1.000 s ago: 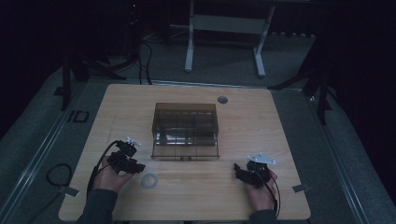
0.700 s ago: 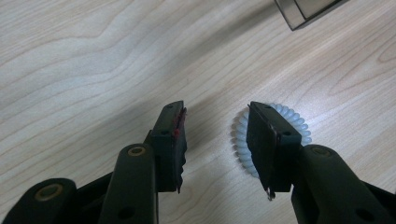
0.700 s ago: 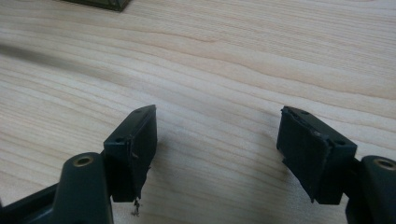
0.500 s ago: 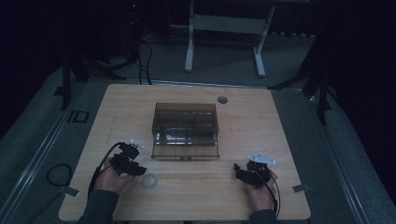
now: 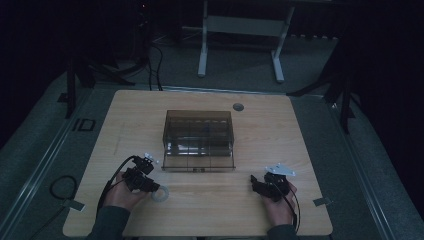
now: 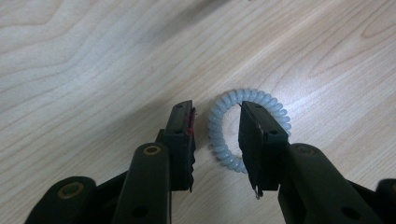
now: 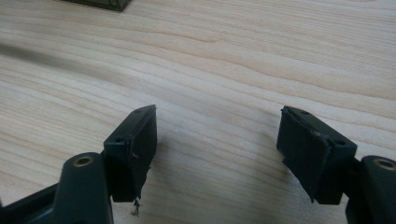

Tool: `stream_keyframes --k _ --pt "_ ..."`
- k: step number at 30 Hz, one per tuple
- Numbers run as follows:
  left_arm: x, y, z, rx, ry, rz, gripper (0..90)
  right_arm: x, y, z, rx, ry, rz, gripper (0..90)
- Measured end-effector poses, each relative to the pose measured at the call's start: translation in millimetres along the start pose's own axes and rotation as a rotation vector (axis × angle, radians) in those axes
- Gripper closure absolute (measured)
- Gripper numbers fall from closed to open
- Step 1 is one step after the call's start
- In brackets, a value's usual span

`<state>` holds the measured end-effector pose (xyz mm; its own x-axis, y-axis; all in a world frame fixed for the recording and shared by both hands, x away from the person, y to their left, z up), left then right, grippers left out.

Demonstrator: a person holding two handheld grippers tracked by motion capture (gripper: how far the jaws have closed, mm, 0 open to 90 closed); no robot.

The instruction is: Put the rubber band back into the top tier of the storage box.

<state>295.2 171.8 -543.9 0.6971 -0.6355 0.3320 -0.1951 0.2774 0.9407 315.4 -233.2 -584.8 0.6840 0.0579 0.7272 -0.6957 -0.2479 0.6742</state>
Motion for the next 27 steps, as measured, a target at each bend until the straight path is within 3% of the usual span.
stream_keyframes --k 10,27 --pt "0.6 -5.6 5.1 0.004 -0.022 -0.051 70.5 0.0 0.0 0.0 0.000 0.000 0.001 28.7" --pt "-4.5 -10.7 2.5 0.021 -0.014 -0.124 80.4 0.0 0.0 0.0 0.000 -0.001 0.000 28.7"
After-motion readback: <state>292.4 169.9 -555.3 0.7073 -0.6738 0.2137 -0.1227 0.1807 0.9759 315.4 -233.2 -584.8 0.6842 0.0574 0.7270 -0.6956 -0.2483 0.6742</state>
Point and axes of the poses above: each handheld gripper's, and its own axes: y roughly backward along the jaws, x roughly out of its top, z roughly to its right, the point moved 3 cm from there along -y, roughly forward along the jaws, and after that the axes turned 11 degrees about -y, right-handed, at the moved point
